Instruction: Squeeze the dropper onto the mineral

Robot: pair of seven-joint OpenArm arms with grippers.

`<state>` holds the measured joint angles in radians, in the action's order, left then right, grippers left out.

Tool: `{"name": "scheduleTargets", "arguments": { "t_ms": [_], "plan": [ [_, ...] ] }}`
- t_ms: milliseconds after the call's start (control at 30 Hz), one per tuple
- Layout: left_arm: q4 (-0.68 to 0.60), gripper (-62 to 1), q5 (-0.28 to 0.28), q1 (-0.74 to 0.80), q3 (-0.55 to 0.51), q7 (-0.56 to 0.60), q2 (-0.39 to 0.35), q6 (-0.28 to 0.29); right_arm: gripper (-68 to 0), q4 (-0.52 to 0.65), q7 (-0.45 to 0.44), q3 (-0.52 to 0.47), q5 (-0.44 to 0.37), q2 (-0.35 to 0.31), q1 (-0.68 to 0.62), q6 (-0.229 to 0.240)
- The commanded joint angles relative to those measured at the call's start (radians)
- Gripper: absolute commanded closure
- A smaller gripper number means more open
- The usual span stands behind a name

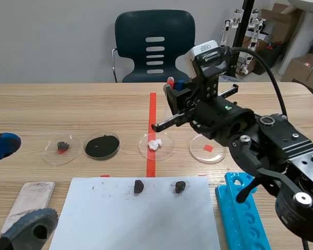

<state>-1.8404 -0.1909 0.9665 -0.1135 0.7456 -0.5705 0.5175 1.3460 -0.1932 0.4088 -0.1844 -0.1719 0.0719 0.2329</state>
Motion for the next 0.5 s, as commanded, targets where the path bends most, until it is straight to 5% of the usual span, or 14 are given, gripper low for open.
{"name": "scheduleTargets", "arguments": {
  "t_ms": [0, 467],
  "plan": [
    [-0.009, -62.3, -0.007, 0.000, 0.003, 0.017, 0.008, 0.002, -7.9, 0.001, -0.014, 0.001, -0.010, 0.013, 0.025, 0.001],
    [-0.009, -62.3, -0.007, 0.000, 0.003, 0.017, 0.008, 0.002, -7.9, -0.033, -0.014, 0.011, -0.006, 0.037, 0.031, 0.000]
  ]
}}
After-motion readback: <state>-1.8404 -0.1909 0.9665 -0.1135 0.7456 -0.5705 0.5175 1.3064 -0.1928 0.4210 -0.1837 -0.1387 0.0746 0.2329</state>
